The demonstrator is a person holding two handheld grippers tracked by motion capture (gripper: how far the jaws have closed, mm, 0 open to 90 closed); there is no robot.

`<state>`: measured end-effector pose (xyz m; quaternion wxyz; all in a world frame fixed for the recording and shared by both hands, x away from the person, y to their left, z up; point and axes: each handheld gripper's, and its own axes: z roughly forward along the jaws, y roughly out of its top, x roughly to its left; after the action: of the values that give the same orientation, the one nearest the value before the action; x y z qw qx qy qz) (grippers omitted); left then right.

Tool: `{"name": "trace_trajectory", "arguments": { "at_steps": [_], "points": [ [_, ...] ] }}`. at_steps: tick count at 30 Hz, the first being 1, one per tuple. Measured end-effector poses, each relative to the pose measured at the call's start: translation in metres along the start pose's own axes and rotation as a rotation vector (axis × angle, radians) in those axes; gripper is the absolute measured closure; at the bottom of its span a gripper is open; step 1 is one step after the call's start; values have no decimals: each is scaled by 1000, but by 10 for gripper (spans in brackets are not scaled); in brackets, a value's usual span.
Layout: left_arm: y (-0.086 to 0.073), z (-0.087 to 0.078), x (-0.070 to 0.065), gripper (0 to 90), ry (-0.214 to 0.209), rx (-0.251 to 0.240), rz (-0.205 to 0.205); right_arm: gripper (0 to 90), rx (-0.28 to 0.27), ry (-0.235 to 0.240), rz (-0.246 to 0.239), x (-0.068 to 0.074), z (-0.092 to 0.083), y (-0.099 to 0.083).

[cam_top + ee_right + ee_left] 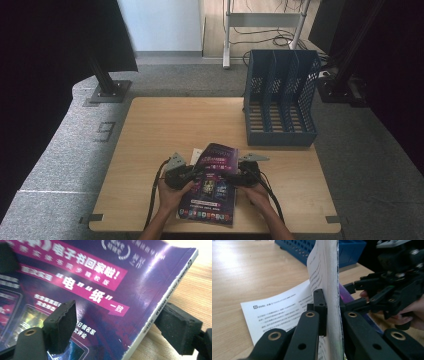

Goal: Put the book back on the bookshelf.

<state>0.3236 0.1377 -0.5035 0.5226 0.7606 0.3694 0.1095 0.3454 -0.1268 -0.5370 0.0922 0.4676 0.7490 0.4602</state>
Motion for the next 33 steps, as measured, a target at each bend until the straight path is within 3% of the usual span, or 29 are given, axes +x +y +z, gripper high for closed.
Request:
{"name": "trace_trajectory", "arguments": {
  "at_steps": [11, 33],
  "points": [
    [-8, 8, 10, 863, 20, 43, -35, 214, 1, -4, -14, 2, -1, 0],
    [-15, 18, 22, 862, 15, 98, -104, 214, 20, -23, -24, 4, 6, -1]
  ]
}}
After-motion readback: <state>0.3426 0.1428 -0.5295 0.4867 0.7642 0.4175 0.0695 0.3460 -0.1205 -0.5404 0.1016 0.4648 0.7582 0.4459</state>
